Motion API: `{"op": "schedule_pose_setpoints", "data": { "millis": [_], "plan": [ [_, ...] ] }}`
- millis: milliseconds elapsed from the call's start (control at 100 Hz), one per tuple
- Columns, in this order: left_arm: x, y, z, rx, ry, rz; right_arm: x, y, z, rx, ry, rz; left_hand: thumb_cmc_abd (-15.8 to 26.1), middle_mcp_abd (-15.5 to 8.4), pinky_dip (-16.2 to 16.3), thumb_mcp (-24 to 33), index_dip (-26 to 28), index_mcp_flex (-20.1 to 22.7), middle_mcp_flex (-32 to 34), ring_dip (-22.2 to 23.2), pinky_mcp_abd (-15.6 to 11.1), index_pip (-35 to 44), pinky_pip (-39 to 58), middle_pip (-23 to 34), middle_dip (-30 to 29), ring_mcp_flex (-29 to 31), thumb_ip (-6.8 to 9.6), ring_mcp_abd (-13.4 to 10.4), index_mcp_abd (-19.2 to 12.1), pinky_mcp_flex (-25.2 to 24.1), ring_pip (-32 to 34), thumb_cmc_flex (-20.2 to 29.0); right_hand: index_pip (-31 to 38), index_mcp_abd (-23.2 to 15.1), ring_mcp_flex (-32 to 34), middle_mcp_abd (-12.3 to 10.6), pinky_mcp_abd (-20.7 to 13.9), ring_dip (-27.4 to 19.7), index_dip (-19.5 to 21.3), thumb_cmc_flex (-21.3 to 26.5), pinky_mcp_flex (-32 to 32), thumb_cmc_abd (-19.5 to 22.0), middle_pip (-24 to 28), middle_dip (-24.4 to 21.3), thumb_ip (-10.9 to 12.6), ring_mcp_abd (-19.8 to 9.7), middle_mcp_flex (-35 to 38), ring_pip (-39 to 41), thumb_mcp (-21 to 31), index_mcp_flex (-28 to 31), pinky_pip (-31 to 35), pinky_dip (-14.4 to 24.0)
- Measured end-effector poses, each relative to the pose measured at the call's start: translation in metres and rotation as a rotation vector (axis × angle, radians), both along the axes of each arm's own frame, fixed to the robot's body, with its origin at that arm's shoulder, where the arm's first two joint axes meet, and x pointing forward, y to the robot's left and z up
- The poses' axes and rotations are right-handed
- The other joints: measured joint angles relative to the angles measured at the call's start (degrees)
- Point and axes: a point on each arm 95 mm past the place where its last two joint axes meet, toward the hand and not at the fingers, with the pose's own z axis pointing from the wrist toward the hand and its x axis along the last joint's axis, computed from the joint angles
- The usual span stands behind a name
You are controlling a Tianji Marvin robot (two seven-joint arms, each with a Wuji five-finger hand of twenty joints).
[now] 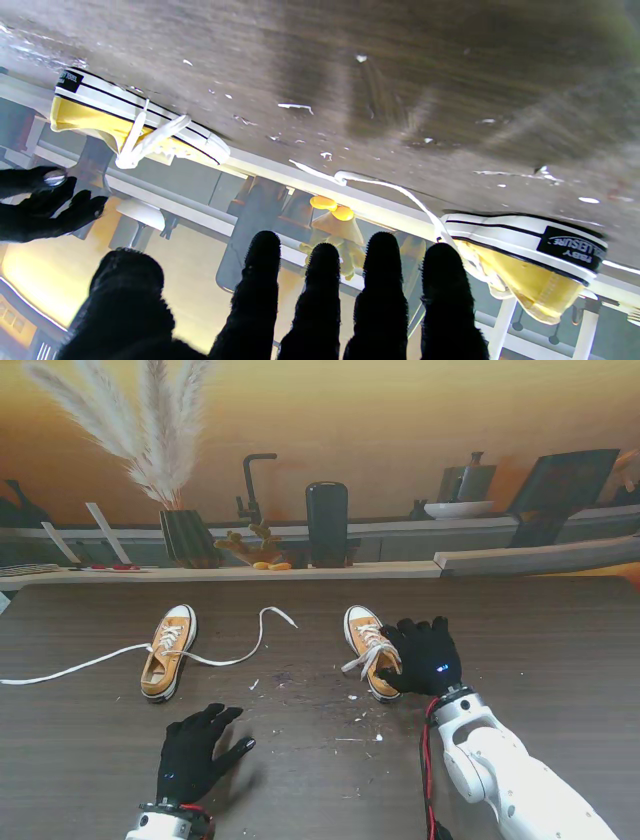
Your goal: Tie the shoelaces into a bow on the shoes
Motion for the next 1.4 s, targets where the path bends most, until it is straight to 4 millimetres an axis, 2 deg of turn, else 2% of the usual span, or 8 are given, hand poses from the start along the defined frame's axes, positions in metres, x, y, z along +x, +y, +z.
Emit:
{"op": "schedule_pose_setpoints", "data": {
  "millis": [130,250,390,530,640,890,1060,1400],
  "plan": [
    [-0.001,-0.004,0.001,0.025,0.003,-0.013,-0.029,-0.005,0.004,0.103,0.045,-0.004,-0.11,0.00,-0.27,-0.03,0.01,0.03,0.00,0.00,0.00,0.01,0.01,0.04,0.00,0.00,0.28,0.00,0.00,0.00,0.00,0.59,-2.01,-0.03,-3.23,0.86,0.04,-2.94,0.00,0.04,-4.58,3.52,-5.95,-4.47,2.03,1.85,-1.50,-9.17,-5.36,0.00,-7.22,-3.78],
    [-0.003,-0.011,0.006,0.097,-0.031,-0.024,-0.048,-0.007,-0.008,0.268,0.120,0.017,-0.90,0.00,-0.33,-0.03,0.08,0.73,0.68,0.00,0.00,0.71,0.02,0.83,0.00,0.05,0.54,0.00,0.00,0.47,0.16,1.20,-3.20,-0.05,-3.87,2.41,0.82,-4.72,-0.07,0.89,-5.75,4.39,-8.86,-6.76,2.50,3.75,-1.48,-13.26,-5.70,1.05,-9.83,-5.25],
    [-0.007,-0.018,0.014,0.131,-0.115,0.003,-0.059,-0.016,-0.013,0.315,0.181,0.042,-2.23,0.02,-0.34,-0.07,0.70,2.50,3.29,0.00,0.00,1.77,1.45,1.86,0.00,3.06,1.14,0.00,0.00,2.07,2.19,2.37,-3.75,0.68,-3.87,3.11,1.73,-4.78,-0.14,0.89,-5.91,5.64,-8.92,-6.79,2.98,4.64,-1.51,-14.49,-5.28,0.57,-10.03,-5.29],
    [-0.004,-0.015,0.035,0.356,-0.139,0.040,-0.066,-0.017,-0.012,0.370,0.192,0.037,-2.25,-1.35,-0.34,-0.07,0.71,3.60,4.02,0.00,0.00,2.32,2.12,2.12,0.00,3.19,1.14,-0.07,-0.07,2.70,2.27,2.36,-3.75,0.68,-3.84,3.11,1.73,-4.78,-0.14,0.89,-5.11,5.66,-8.92,-6.79,2.98,4.51,-1.51,-14.49,-4.53,0.64,-9.74,-5.29],
    [0.002,-0.003,0.053,0.406,-0.146,0.084,-0.068,-0.015,-0.010,0.400,0.236,0.067,-2.27,-2.08,-0.34,-0.07,0.71,3.62,4.08,0.00,-0.01,2.32,2.76,2.12,0.00,3.78,1.14,-0.13,-0.08,3.18,2.61,2.36,-3.75,0.68,-3.78,3.11,1.73,-4.78,-0.15,0.89,-4.33,6.19,-8.89,-6.79,2.99,4.51,-1.51,-14.29,-4.51,0.65,-8.85,-5.04],
    [0.016,0.034,0.067,0.614,-0.022,0.197,-0.071,-0.019,-0.009,0.451,0.275,0.057,-2.32,-4.57,-0.55,-0.07,-0.71,4.36,4.70,0.00,-0.09,0.04,4.25,0.87,-2.27,4.53,1.14,-0.81,-0.30,3.68,3.26,2.23,-3.79,1.43,-2.33,3.61,1.99,-4.47,-0.15,0.87,-3.42,6.32,-8.88,-6.79,3.48,4.56,-1.51,-12.57,-3.95,0.96,-7.77,-4.16],
    [0.027,0.057,0.068,0.636,0.034,0.251,-0.072,-0.024,-0.007,0.477,0.284,0.039,-2.33,-4.92,-0.94,-0.35,-4.37,6.37,4.70,0.00,-0.14,-2.82,5.62,0.02,-4.45,5.28,1.15,-1.02,-0.28,4.23,3.56,3.94,-4.16,2.33,-2.33,4.26,2.09,-3.96,-0.15,0.52,-3.37,6.89,-8.87,-6.79,3.48,4.63,-1.51,-11.98,-2.96,1.10,-7.27,-3.86],
    [0.053,0.099,0.052,0.705,0.097,0.320,-0.073,-0.026,-0.008,0.491,0.302,0.033,-2.33,-5.78,-1.13,-0.35,-5.85,6.37,4.03,0.00,-0.21,-4.17,7.23,-0.71,-5.42,5.95,1.15,-1.94,-0.25,4.92,5.00,3.94,-4.39,2.45,-2.33,4.31,2.61,-3.29,-0.15,0.49,-2.94,6.90,-8.86,-6.79,3.48,4.66,-1.40,-10.97,-2.44,1.21,-6.63,-3.70]
  ]
}}
